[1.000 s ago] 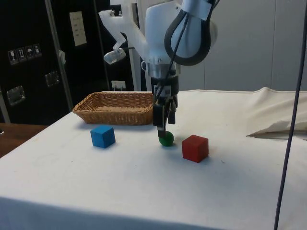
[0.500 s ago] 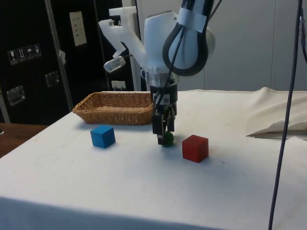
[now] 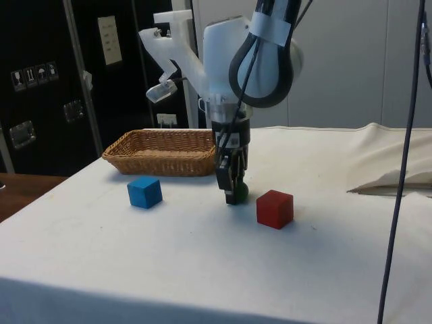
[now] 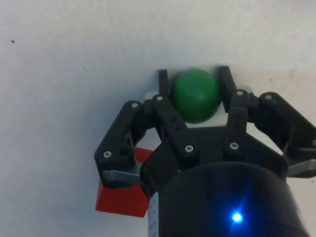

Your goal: Place all non-red objects into the basket.

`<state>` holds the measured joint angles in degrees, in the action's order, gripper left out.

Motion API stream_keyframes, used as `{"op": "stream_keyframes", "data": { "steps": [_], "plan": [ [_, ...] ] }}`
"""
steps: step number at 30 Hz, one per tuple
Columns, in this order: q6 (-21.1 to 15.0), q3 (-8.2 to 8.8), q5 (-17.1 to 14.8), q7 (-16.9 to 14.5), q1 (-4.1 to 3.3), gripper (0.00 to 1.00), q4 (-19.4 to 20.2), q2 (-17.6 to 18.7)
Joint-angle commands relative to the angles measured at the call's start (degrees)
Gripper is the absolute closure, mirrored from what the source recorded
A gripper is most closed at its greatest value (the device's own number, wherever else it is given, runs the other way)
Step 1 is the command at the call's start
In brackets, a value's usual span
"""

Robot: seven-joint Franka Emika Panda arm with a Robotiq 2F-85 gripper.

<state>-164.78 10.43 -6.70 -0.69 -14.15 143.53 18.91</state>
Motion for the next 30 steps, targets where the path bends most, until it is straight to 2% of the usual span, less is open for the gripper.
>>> {"op": "stream_keyframes", "data": {
  "steps": [1,2,5,6,7,12,30],
  "plan": [
    [-0.8,-1.55,-1.5,-1.0,0.97,1.0,0.2,-0.1],
    [0.1,-0.86,-0.9,-0.6,0.57,1.0,0.3,-1.0],
    [1.1,-0.11,-0.2,-0.3,0.17,1.0,0.4,-2.3],
    [0.3,0.0,0.0,0.0,0.0,1.0,0.0,-1.2],
    [1.5,0.06,0.1,-0.2,0.06,1.0,0.4,-2.8],
    [4.0,0.57,0.6,0.0,-0.06,1.0,0.2,-5.2],
    [5.5,1.03,0.4,-0.6,0.29,1.0,0.3,-8.0]
  ]
}}
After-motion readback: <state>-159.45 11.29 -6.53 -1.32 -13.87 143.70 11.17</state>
